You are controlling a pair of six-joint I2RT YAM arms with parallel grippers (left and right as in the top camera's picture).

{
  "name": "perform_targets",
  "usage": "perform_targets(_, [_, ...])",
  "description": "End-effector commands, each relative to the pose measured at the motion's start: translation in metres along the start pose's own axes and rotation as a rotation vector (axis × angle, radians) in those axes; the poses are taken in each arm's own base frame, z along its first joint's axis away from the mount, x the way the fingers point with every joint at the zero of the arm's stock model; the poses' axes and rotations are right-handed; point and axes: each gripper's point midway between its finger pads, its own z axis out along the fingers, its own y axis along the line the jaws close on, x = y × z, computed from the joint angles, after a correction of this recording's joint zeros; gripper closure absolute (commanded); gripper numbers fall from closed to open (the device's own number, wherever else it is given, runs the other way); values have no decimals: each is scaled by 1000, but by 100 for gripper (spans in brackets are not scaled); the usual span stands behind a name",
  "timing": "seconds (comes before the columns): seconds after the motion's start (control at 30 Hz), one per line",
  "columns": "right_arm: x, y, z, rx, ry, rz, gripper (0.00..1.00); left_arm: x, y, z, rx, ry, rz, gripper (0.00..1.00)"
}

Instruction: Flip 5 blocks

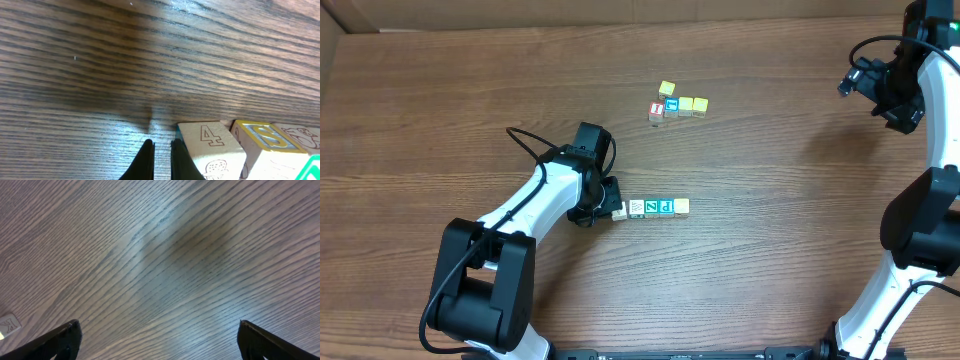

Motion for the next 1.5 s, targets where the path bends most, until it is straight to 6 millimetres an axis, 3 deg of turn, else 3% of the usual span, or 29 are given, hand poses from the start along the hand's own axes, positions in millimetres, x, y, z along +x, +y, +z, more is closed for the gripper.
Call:
perform_targets(0.0, [-4, 0, -11, -8, -31, -3, 0, 0, -5, -4, 23, -9, -11, 94])
perform_targets(1.2, [-4, 0, -11, -8, -31, -3, 0, -9, -13, -5, 64, -45, -10, 94])
perform_targets(1.47, [-4, 0, -11, -8, -31, -3, 0, -18, -1, -11, 26, -59, 8, 96])
